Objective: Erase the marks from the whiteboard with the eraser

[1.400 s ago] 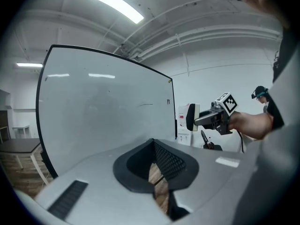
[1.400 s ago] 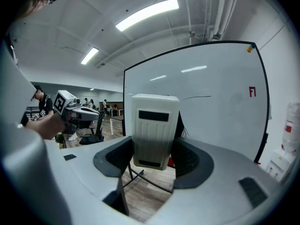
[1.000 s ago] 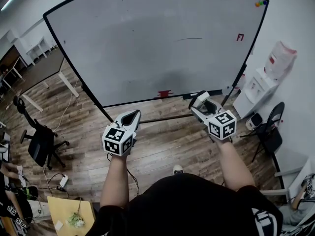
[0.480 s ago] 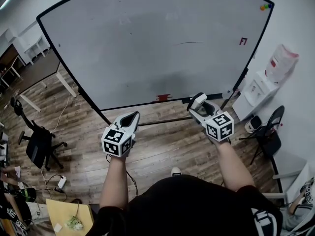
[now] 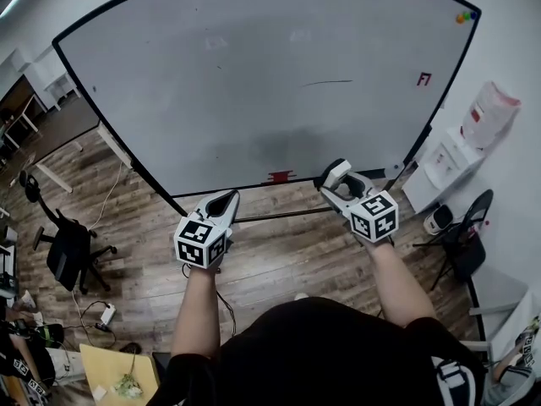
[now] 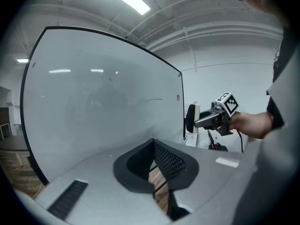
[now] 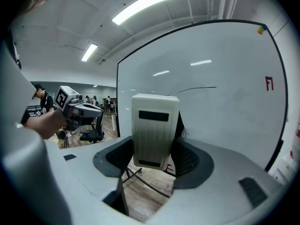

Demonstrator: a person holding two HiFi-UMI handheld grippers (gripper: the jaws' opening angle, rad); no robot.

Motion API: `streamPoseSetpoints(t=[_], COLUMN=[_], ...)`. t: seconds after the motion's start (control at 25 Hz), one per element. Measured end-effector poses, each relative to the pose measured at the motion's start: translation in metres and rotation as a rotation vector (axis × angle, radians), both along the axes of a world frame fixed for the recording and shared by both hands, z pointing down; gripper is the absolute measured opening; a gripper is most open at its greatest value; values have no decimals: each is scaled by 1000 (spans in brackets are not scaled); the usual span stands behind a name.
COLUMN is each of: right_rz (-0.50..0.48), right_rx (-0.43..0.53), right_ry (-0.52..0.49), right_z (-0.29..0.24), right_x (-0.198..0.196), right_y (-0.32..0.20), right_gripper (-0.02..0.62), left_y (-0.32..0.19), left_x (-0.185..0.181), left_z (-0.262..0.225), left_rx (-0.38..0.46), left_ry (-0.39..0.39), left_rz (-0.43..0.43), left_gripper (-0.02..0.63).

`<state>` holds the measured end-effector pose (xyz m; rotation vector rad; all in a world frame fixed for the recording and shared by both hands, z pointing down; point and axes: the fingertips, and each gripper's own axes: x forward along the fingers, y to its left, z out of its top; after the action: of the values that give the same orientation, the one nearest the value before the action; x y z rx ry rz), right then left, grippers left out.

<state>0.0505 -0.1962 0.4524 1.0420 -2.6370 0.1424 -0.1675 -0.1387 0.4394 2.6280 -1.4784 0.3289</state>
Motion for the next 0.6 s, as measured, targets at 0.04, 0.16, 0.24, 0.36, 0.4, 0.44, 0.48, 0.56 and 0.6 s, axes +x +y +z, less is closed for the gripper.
streamPoseSetpoints(t=[0.04, 0.16, 0.24, 0.36, 0.4, 0.44, 0.48, 0.56, 0.6], right_rz=[-4, -16, -27, -42, -46, -50, -55, -66, -73], right_rx=[0, -1, 1, 5, 7, 8, 8, 7, 7], right_ry=[-1, -3, -2, 3, 4, 4, 3, 0, -1], right_z=[0, 0, 0, -1, -1, -1, -1, 0, 1], right_x=[0, 0, 0, -1, -1, -1, -1, 1, 3], right_y=[-5, -19, -28, -37, -39, -41, -43, -48, -52], right_gripper=[252, 252, 252, 252, 252, 252, 252, 252, 252], left_y=[-4, -15, -23, -32, -34, -36, -38, -42, -45], left_x=[0, 2, 4, 6, 7, 8, 9, 13, 16], left_z=[0, 1, 1, -3, -4, -5, -6, -6, -7], left_rx=[-1, -5, -5, 3, 6, 8, 10, 12, 12], left_ry=[0, -9, -14, -6, -3, -3, -5, -8, -8], left_rz=[-3, -9, -15, -28, -32, -35, -38, -46, -50], left_gripper=[11, 11, 11, 11, 11, 11, 11, 11, 11])
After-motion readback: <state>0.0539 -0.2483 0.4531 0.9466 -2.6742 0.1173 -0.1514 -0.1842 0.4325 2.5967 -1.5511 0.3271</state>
